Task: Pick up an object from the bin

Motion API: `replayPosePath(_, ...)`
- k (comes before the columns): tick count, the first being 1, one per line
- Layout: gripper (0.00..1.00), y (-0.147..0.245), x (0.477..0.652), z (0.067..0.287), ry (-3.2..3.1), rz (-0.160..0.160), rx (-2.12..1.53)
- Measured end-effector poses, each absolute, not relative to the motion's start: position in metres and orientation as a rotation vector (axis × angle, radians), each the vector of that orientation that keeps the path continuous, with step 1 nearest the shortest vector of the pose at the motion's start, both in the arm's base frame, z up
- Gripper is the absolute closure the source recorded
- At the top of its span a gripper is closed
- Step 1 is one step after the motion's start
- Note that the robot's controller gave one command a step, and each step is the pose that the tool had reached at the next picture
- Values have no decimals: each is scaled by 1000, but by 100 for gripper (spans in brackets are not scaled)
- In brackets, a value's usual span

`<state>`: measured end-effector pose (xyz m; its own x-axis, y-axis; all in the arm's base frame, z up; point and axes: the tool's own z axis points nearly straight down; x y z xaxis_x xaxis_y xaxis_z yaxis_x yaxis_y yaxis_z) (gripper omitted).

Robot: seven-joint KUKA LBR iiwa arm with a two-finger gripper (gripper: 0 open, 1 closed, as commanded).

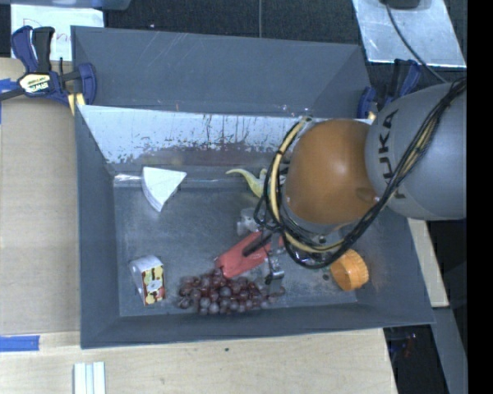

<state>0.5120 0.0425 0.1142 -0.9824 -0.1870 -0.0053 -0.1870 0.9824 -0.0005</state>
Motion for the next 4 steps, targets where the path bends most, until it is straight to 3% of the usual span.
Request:
replayPosePath(1,0,35,536,94,3060,-2,-654)
replayPosePath(2,100,36,556,72,3114,3,-312)
replayPosePath(4,100,36,555,80,3113,3,-310)
